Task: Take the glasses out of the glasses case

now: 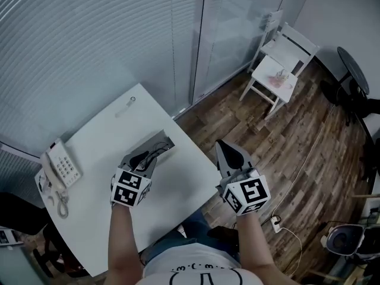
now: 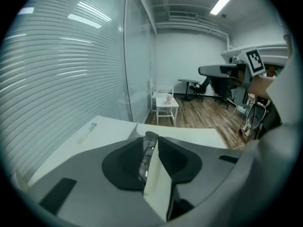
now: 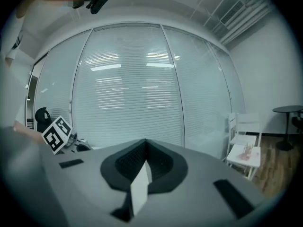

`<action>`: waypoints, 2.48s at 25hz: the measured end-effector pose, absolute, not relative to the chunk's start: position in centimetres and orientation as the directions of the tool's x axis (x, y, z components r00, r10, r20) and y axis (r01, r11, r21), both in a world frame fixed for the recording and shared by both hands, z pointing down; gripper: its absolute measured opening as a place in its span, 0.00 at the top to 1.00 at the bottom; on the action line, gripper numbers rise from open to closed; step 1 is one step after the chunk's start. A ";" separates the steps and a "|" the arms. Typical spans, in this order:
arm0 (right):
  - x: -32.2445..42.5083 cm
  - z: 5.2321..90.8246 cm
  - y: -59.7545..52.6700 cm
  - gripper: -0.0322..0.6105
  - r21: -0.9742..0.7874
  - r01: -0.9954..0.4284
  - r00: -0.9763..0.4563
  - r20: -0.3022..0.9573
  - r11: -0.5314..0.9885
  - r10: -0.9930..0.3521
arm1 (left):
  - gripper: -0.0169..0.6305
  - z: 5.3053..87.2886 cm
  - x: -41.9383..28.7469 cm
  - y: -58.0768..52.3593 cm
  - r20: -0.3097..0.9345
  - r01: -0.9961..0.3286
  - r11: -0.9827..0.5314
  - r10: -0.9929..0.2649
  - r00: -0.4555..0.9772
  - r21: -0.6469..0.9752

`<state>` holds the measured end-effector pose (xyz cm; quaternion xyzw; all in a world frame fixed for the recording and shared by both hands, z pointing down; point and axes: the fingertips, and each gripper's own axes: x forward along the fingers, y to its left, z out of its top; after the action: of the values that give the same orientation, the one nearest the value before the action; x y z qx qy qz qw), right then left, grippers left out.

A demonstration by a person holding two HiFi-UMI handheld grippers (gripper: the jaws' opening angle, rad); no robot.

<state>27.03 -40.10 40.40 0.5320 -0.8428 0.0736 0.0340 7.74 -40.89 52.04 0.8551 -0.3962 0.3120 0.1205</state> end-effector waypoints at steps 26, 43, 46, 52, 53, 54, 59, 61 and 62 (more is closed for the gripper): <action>26.8 46.1 -48.8 0.93 -0.140 -0.849 -0.528 0.232 0.509 -0.817 | 0.94 61.5 7.6 -44.1 0.890 -0.565 -0.825 -0.280 0.359 -0.031; 26.3 41.4 -43.9 0.93 -0.079 -0.871 -0.491 0.177 0.485 -0.853 | 0.94 53.5 7.9 -44.1 0.763 -0.593 -0.771 -0.523 0.381 -0.232; 25.4 40.6 -42.2 0.93 -0.074 -0.875 -0.483 0.159 0.478 -0.861 | 0.94 52.0 6.7 -42.7 0.740 -0.600 -0.757 -0.554 0.382 -0.257; 23.2 38.8 -38.5 0.93 -0.077 -0.877 -0.480 0.120 0.474 -0.869 | 0.94 49.4 3.4 -39.2 0.716 -0.617 -0.731 -0.595 0.365 -0.293; 22.6 38.6 -37.9 0.93 -0.077 -0.876 -0.481 0.115 0.475 -0.869 | 0.94 49.2 2.6 -38.6 0.715 -0.619 -0.727 -0.599 0.360 -0.296; 22.1 38.4 -37.4 0.93 -0.076 -0.875 -0.484 0.111 0.478 -0.868 | 0.94 49.1 1.9 -38.0 0.715 -0.623 -0.723 -0.602 0.356 -0.299; 19.7 37.8 -35.3 0.93 -0.079 -0.869 -0.494 0.097 0.488 -0.864 | 0.94 48.7 -0.9 -35.3 0.710 -0.657 -0.704 -0.607 0.358 -0.271; 18.8 37.8 -34.7 0.93 -0.077 -0.866 -0.500 0.097 0.494 -0.861 | 0.94 49.0 -1.9 -34.7 0.712 -0.676 -0.694 -0.603 0.360 -0.246; 18.4 37.9 -34.5 0.93 -0.075 -0.864 -0.503 0.100 0.498 -0.858 | 0.94 49.3 -2.5 -34.4 0.715 -0.687 -0.689 -0.599 0.360 -0.231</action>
<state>18.36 -34.47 37.93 0.4978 -0.8650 0.0576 0.0245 -2.52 -34.39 49.28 0.8228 -0.3909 0.4089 0.0539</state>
